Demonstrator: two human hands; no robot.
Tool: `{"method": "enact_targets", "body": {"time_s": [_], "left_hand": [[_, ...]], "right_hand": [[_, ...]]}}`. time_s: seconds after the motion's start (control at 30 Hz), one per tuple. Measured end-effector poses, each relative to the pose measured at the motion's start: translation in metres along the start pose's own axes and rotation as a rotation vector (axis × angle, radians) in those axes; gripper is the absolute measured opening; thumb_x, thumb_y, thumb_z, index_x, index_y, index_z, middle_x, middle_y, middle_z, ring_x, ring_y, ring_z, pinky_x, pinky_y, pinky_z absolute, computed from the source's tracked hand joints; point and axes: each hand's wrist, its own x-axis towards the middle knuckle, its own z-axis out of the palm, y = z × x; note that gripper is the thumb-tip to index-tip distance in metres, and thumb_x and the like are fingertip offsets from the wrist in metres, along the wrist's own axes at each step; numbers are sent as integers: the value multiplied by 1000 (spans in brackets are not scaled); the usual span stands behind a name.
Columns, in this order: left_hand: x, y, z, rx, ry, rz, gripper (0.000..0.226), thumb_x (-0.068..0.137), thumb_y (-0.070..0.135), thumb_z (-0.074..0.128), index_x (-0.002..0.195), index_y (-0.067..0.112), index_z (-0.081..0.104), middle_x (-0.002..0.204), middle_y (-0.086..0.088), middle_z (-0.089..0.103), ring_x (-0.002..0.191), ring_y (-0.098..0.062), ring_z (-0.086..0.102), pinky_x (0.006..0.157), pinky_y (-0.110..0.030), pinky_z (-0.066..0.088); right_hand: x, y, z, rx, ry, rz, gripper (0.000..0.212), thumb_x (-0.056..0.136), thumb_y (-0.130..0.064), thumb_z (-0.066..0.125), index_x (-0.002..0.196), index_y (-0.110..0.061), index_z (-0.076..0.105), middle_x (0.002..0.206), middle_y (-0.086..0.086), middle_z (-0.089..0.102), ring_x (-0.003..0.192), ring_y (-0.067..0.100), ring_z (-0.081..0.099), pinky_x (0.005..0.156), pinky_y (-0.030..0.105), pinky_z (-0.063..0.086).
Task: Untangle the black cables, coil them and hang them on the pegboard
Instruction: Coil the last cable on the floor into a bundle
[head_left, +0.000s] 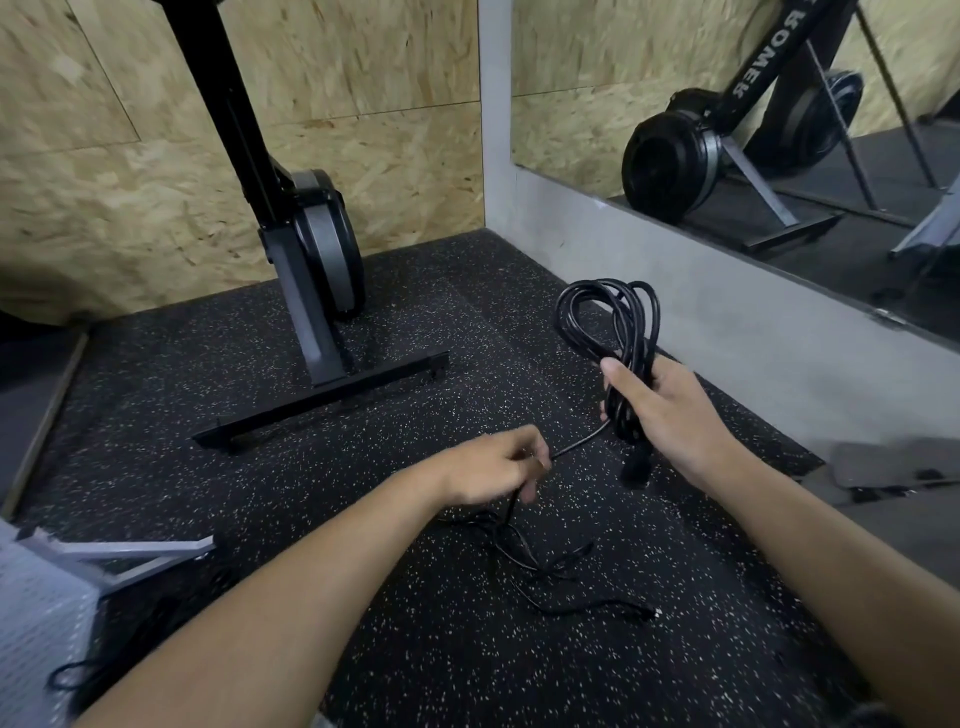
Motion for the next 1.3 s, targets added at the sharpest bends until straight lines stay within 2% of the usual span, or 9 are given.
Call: {"method": "enact_targets", "body": {"time_s": [0.1,0.2,0.3,0.53,0.67,0.87,1.0,1.2,1.3], "left_hand": [[-2,-5,-11,53,116,26,15,107,41,53,111,28,59,88,7,71,70,2,62,68,-27,45],[-3,-7,-18,114,284,102,12,105,31,60,110,23,69,91,13,64,78,1,58,71,-20,41],[-2,-1,-20,155,452,241,12,101,27,68,107,20,75,96,12,68,89,0,61,79,-14,43],[-6,15,-23,49,782,397,24,76,27,93,85,17,73,84,10,69,80,-6,65,73,-20,51],[-6,19,-21,25,787,375,25,75,30,93,84,19,72,83,11,68,80,-6,64,73,-27,53],[-8,14,-24,-15,723,318,28,88,34,83,102,24,61,88,9,62,84,-8,59,74,-19,47],[-5,10,-18,126,695,359,26,100,37,68,117,22,55,112,11,49,100,-6,55,90,-25,49],[-6,16,-16,351,887,359,35,100,39,65,128,19,58,126,2,40,116,-13,44,100,-29,44],[-14,11,-23,19,709,217,42,101,44,61,139,35,45,123,7,53,115,-9,53,99,-29,44]], "right_hand": [[7,6,-10,-226,52,-34,36,105,-39,57,83,-11,53,63,-4,54,47,-2,49,53,16,42],[9,10,-13,-452,17,-35,28,105,-42,55,85,-22,53,69,-5,57,58,9,53,60,27,41],[6,9,-8,-595,-107,-9,12,107,-39,52,102,-28,53,78,-6,60,67,9,57,56,22,37],[-3,11,9,-603,-406,89,34,106,-53,46,111,-22,56,89,5,70,69,15,62,55,22,47],[-7,10,14,-686,-531,1,35,101,-58,54,107,-23,56,87,-1,70,72,15,66,62,26,52],[-1,11,8,-613,-396,-95,19,105,-42,55,94,-26,58,75,-3,65,53,0,53,52,18,41],[1,16,5,-544,-367,-76,25,105,-43,54,94,-22,61,70,-3,63,50,1,50,50,18,39],[3,20,-3,-355,-342,-79,32,104,-46,55,90,-18,63,67,-3,60,59,13,54,62,37,43],[3,23,-8,-285,-328,-61,33,104,-45,56,84,-19,60,64,-10,53,60,13,52,65,37,40]]}}
